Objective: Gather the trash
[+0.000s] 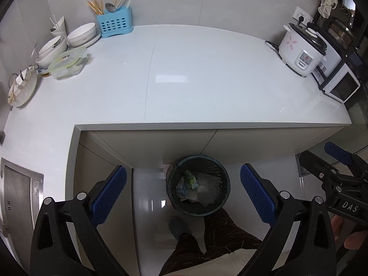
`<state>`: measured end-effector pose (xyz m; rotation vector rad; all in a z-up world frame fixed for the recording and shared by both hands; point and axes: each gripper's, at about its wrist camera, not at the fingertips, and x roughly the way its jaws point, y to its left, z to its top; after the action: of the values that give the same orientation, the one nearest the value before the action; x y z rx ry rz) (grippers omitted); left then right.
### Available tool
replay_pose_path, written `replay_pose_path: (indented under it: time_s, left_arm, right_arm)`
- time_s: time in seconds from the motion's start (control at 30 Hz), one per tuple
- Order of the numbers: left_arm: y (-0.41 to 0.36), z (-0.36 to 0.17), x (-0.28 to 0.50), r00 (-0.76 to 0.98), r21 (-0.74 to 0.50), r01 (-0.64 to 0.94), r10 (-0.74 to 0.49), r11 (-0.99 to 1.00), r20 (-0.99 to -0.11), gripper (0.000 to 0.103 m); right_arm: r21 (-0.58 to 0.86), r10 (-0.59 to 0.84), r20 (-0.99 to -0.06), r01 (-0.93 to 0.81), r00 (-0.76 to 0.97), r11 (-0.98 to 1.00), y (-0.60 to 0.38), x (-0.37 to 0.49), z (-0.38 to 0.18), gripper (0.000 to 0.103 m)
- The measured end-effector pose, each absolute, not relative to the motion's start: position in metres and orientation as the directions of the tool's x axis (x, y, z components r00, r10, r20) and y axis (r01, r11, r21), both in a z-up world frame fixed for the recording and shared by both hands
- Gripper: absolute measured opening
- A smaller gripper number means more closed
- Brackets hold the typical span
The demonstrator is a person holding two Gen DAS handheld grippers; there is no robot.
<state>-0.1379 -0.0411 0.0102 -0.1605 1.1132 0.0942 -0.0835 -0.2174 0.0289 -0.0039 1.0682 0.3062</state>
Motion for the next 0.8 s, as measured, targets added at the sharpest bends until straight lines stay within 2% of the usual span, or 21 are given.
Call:
replay_pose_path:
  time_s: [0.8]
  left_arm:
    - [-0.043,0.0119,-0.1371,0.448,-0.101,-0.141,-0.028,0.985,-0.894,0.097]
  right_arm:
    - [0.149,0.25,-0.854,-0.245,0.456,0.958,-0.2135,-0.0844,0.0342,0.095]
